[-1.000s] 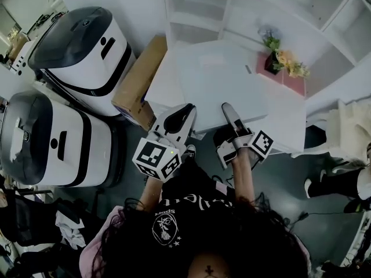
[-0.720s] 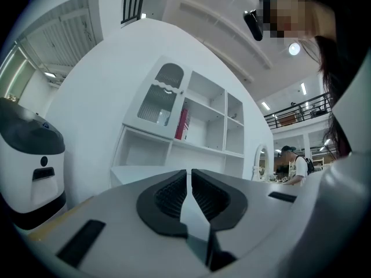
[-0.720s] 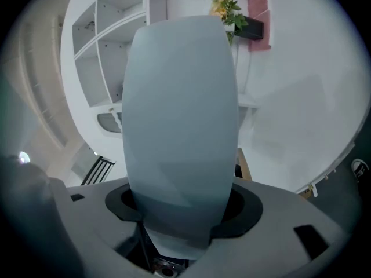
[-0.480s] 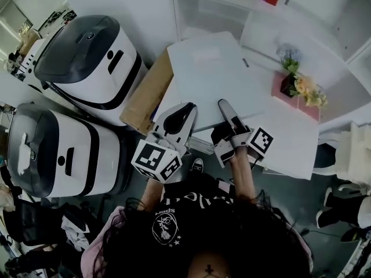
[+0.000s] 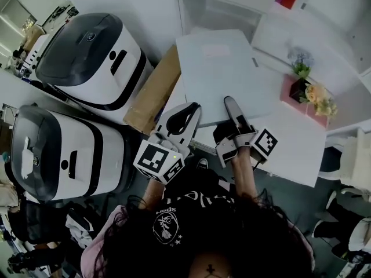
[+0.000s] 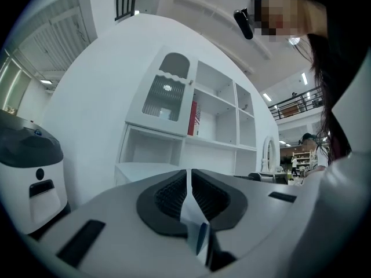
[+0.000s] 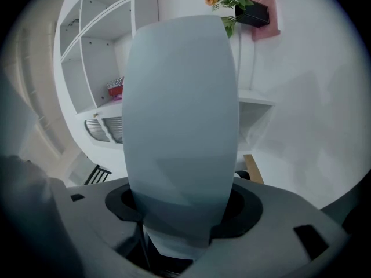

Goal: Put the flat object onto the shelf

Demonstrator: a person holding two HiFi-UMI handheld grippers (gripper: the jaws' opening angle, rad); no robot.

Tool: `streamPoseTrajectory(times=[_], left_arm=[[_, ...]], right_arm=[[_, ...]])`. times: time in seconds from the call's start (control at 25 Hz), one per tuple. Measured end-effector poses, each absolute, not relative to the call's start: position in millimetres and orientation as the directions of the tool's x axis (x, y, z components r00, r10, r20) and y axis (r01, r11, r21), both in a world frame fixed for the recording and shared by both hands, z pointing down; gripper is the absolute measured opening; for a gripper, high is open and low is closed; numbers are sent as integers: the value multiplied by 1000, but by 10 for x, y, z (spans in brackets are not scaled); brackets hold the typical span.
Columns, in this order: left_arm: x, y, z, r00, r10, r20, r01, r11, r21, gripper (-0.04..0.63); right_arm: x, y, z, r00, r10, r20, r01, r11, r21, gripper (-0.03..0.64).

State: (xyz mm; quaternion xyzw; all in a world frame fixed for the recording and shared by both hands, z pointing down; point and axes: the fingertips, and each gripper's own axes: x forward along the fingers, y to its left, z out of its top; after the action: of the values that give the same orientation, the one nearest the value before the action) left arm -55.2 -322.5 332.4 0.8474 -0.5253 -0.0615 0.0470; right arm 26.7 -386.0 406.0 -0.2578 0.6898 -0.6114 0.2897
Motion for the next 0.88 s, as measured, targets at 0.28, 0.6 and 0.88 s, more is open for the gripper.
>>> streamPoseTrajectory(times=[0.28,0.6,0.88], left_arm=[[-709,-3351,3402,476,-878,-49,-866,-478,149,37],[-1005,-3553,3393,547,-836,-47,-823,-548,151,37],[-1256,-3743,3413,602,-797,-44,-783,-601,160,37]], right_arm=[[200,-3993,4084,-638,-765,-83,7,102,-995,304],[-28,-4028,4113,-548,-835,-57,-12,76,-997,304],[-192,-4108,4120,-468,-883,-46,-29,67,-997,304]])
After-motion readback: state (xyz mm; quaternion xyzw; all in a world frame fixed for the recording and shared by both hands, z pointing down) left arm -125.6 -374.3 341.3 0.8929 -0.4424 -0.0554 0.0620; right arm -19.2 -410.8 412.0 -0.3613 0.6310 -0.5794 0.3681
